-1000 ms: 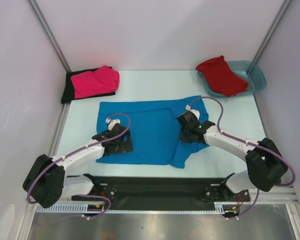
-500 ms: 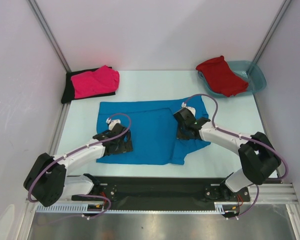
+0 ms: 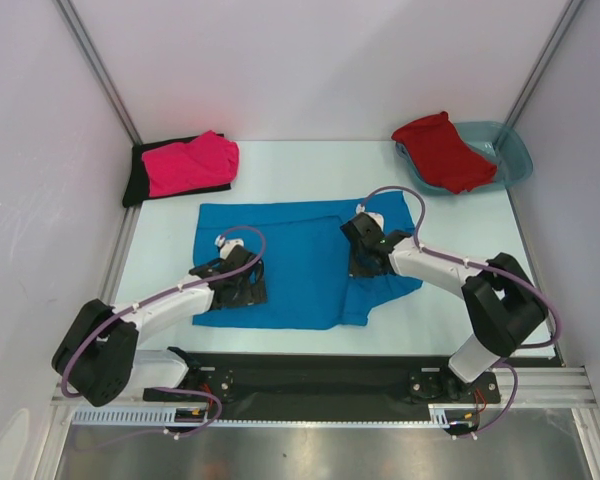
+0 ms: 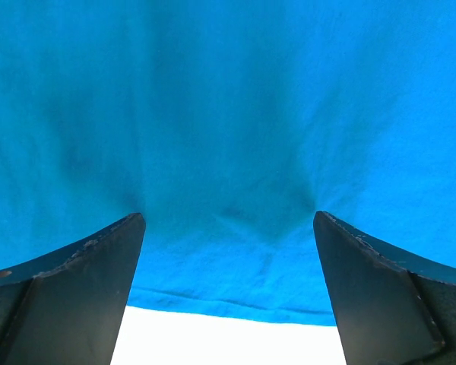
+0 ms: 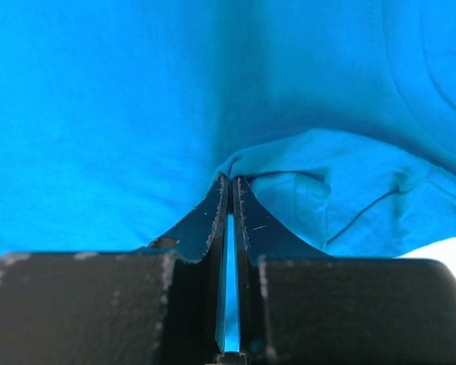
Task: Fold and stack the t-shirts
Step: Fold the tshirt
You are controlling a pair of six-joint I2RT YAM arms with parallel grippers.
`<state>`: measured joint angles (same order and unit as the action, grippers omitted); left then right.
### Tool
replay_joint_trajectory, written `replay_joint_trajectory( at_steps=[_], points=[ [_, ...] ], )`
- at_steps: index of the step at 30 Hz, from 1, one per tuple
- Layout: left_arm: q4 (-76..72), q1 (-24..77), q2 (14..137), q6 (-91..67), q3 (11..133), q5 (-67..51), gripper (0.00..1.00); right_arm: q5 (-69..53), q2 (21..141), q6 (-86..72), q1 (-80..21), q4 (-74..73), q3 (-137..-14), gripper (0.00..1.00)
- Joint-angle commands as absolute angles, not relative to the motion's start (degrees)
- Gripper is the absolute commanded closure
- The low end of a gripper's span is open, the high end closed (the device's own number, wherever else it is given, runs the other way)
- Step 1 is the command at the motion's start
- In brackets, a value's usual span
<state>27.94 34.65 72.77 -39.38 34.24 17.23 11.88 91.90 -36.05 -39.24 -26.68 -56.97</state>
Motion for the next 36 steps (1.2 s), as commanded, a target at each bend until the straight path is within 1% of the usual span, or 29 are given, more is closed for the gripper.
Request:
replay_joint_trajectory(
  at_steps=[1, 4, 9, 13, 14, 20, 29, 36],
  points=[
    [27.0, 35.1, 72.8, -38.3, 36.5, 16.9, 0.00, 11.3, 93.5, -34.4, -39.1, -26.1, -60.1, 0.97],
    [27.0, 35.1, 73.1, -38.3, 36.5, 16.5, 0.00, 9.0, 94.6, -34.5, -39.4, -25.7, -60.3, 0.99],
    [26.9, 35.1, 73.7, -38.1, 36.6, 16.3, 0.00, 9.4, 95.4, -34.9, -40.6, -27.4, -60.7, 1.00],
    [26.6, 35.1, 74.2, -38.0, 36.7, 15.9, 0.00, 14.3, 94.2, -35.5, -41.7, -29.0, -60.4, 0.99],
    [26.5, 35.1, 74.3, -38.0, 36.7, 15.8, 0.00, 16.7, 93.8, -35.9, -41.5, -29.1, -60.3, 0.99],
    [26.6, 35.1, 74.5, -37.5, 36.9, 15.7, 0.00, 21.3, 91.7, -36.8, -39.0, -30.2, -60.3, 0.98],
    [26.1, 35.1, 75.6, -37.2, 37.1, 15.0, 0.00, 25.8, 88.0, -39.9, -36.7, -33.2, -56.5, 0.97],
    [26.0, 35.2, 75.8, -37.0, 36.8, 14.9, 0.00, 26.9, 88.5, -40.4, -35.5, -33.1, -55.5, 0.96]
  ],
)
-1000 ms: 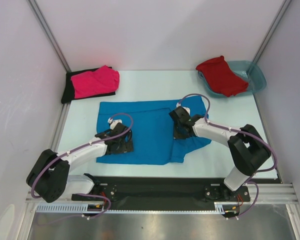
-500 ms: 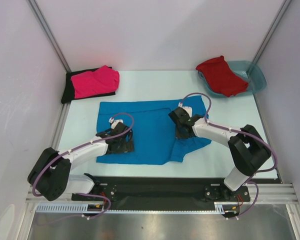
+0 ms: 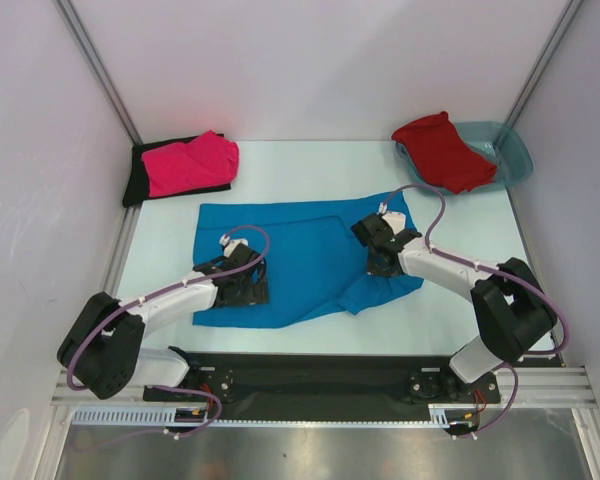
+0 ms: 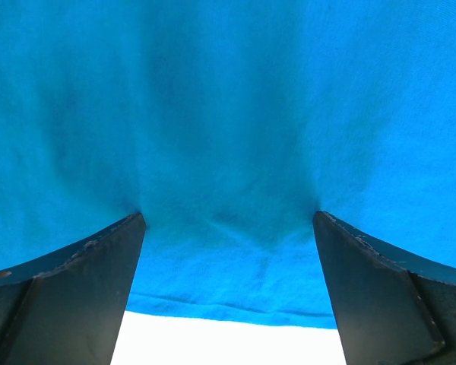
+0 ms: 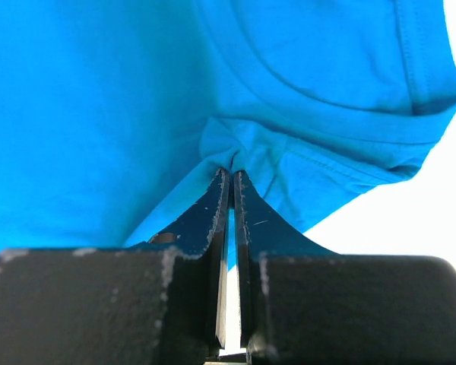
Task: Fold and stack the t-shirts
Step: Fold the tshirt
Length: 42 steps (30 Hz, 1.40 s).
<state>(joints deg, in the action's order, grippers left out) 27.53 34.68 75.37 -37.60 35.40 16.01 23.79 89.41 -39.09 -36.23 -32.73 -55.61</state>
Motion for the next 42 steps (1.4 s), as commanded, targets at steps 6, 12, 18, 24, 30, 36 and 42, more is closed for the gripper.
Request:
replay_joint_trajectory(
  at_steps=[6, 12, 18, 24, 30, 36, 42],
  points=[
    [26.2, 35.1, 75.5, -37.2, 36.5, 14.9, 0.00, 26.5, 88.8, -39.1, -34.9, -32.1, -56.4, 0.96],
    [26.6, 35.2, 75.0, -37.5, 36.4, 15.5, 0.00, 27.7, 89.1, -38.8, -33.7, -32.3, -56.2, 0.96],
    [28.0, 35.2, 73.0, -38.2, 36.6, 17.6, 0.00, 28.4, 89.2, -38.7, -32.1, -32.2, -55.9, 0.96],
    [30.8, 35.2, 67.4, -40.1, 36.8, 21.5, 0.00, 29.6, 89.2, -38.6, -30.2, -32.3, -55.3, 0.96],
    [31.7, 35.5, 54.6, -41.9, 34.8, 27.5, 0.00, 29.4, 90.2, -38.5, -29.5, -31.6, -54.3, 0.96],
    [29.4, 35.4, 49.7, -39.9, 33.6, 24.6, 0.00, 29.4, 90.8, -38.4, -29.2, -30.9, -54.1, 0.95],
    [27.0, 35.7, 59.5, -37.4, 35.9, 18.6, 0.00, 25.8, 91.6, -36.5, -29.1, -28.7, -54.8, 0.82]
  ],
)
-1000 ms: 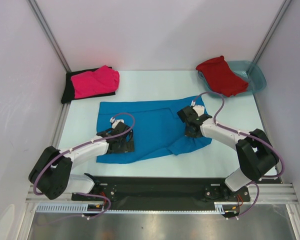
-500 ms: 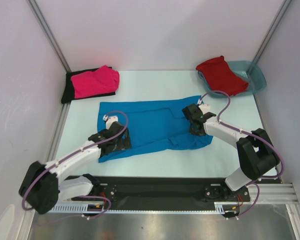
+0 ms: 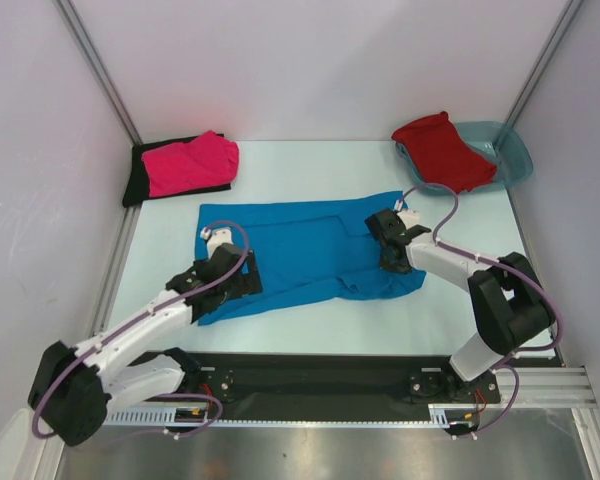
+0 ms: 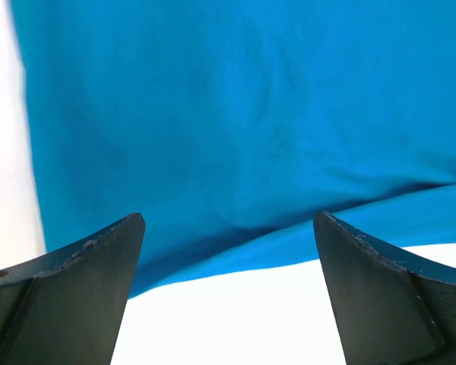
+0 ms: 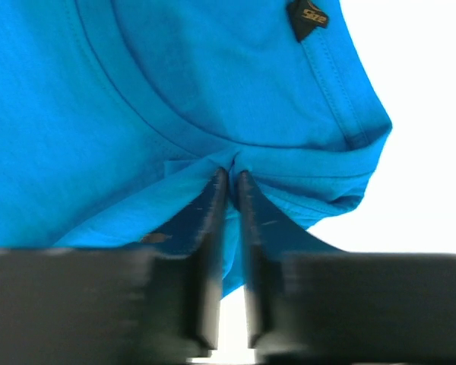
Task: Fold and stack the t-shirts
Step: Fold the tshirt
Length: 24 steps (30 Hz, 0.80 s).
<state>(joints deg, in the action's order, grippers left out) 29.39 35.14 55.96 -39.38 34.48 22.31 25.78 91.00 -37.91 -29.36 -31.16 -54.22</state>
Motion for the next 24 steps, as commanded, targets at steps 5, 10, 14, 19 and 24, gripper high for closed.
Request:
replay_joint_trajectory(
  at_steps=[5, 10, 14, 19, 24],
  points=[
    [23.5, 37.1, 63.8, -34.6, 37.3, 14.6, 0.00, 26.5, 89.9, -34.5, -28.9, -27.4, -56.0, 0.50],
    [19.7, 38.8, 67.6, -29.3, 41.0, 6.4, 0.00, 28.0, 84.8, -33.4, -28.9, -29.4, -57.5, 0.43],
    [16.5, 40.2, 72.7, -26.7, 44.5, -1.4, 0.00, 25.1, 80.7, -33.9, -28.7, -32.7, -57.9, 0.41],
    [14.3, 43.5, 79.8, -25.3, 49.4, -5.2, 0.00, 18.4, 78.3, -36.6, -28.7, -31.8, -54.1, 0.39],
    [13.1, 45.1, 88.2, -23.6, 55.6, -7.7, 0.00, 15.6, 76.8, -38.5, -28.7, -30.1, -50.5, 0.39]
  ],
)
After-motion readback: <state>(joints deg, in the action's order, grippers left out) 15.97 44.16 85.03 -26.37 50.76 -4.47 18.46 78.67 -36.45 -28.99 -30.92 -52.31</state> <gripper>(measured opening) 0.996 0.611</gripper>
